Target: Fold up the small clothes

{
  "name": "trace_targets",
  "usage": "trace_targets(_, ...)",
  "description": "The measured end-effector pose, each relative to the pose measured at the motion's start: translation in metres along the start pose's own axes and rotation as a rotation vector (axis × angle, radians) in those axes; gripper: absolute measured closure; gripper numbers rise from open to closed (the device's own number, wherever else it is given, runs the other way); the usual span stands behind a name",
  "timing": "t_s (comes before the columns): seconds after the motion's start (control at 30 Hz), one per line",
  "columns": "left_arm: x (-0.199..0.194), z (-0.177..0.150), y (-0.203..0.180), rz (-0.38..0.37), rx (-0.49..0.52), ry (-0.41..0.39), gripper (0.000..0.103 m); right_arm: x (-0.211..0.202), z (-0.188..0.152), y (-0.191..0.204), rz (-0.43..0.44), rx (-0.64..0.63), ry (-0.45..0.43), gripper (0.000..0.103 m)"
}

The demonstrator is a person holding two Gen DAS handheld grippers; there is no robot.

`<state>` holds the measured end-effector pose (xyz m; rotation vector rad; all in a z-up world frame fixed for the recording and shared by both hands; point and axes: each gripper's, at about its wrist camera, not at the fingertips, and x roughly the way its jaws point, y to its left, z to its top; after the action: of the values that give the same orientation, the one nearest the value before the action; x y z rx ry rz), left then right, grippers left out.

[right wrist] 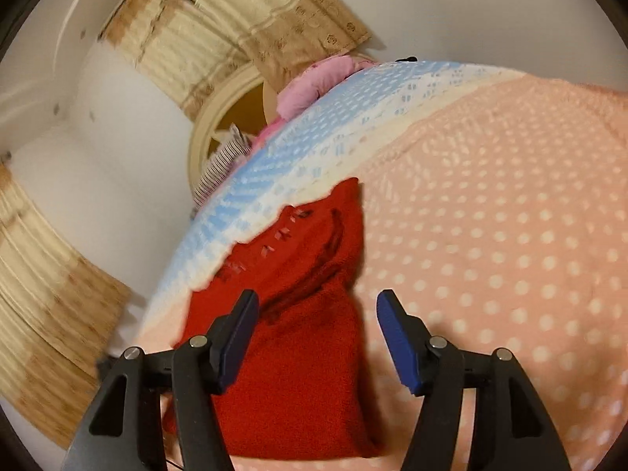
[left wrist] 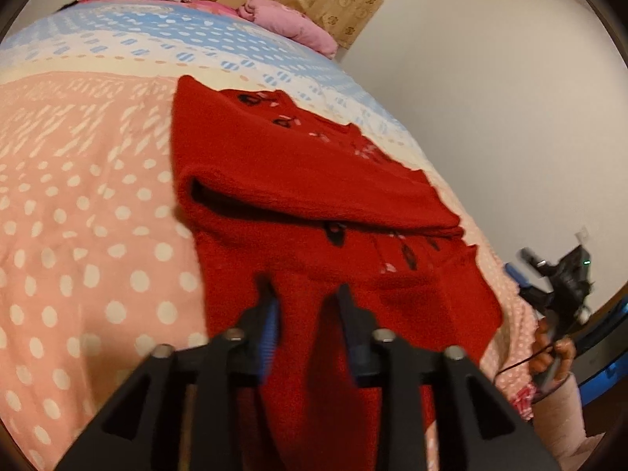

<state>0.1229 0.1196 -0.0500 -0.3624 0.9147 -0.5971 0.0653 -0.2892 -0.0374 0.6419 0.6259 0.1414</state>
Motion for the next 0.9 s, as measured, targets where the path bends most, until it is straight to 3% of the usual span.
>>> trace_targets(0.03,0.000,0.000,-0.002,-0.009,0.003,-0.002,0.054,0.006,-0.003,0.005,-0.034,-0.049,0.025,0.040)
trace_targets(0.07,0.001,0.000,-0.004,-0.004,0.013,-0.005,0.052,0.011,-0.004,0.008,-0.057,-0.082,0.042,0.040)
trace_targets(0.23,0.005,-0.001,-0.018,0.078,0.097,-0.018,0.052,0.053,-0.015,0.033,-0.170,-0.309,0.109,0.040)
trace_targets(0.33,0.006,0.000,-0.016,0.086,0.094,-0.020,0.054,0.077,-0.022,0.044,-0.218,-0.406,0.142,0.040)
trace_targets(0.37,0.006,0.000,-0.016,0.097,0.093,-0.025,0.063,0.087,-0.025,0.046,-0.252,-0.444,0.165,0.040)
trace_targets(0.43,0.007,0.000,-0.015,0.138,0.096,-0.032,0.082,0.097,-0.032,0.048,-0.292,-0.494,0.175,0.056)
trace_targets(0.47,0.007,0.000,-0.014,0.141,0.093,-0.033,0.086,0.097,-0.035,0.050,-0.294,-0.512,0.169,0.071)
trace_targets(0.5,0.006,0.000,-0.014,0.137,0.086,-0.036,0.087,0.096,-0.035,0.052,-0.293,-0.515,0.165,0.079)
trace_targets(0.7,-0.010,-0.003,-0.021,0.120,0.085,-0.078,0.093,0.071,-0.042,0.070,-0.370,-0.563,0.072,0.095)
trace_targets(0.9,-0.037,0.006,-0.031,0.091,0.083,-0.149,0.093,0.032,-0.035,0.082,-0.331,-0.508,-0.013,0.096)
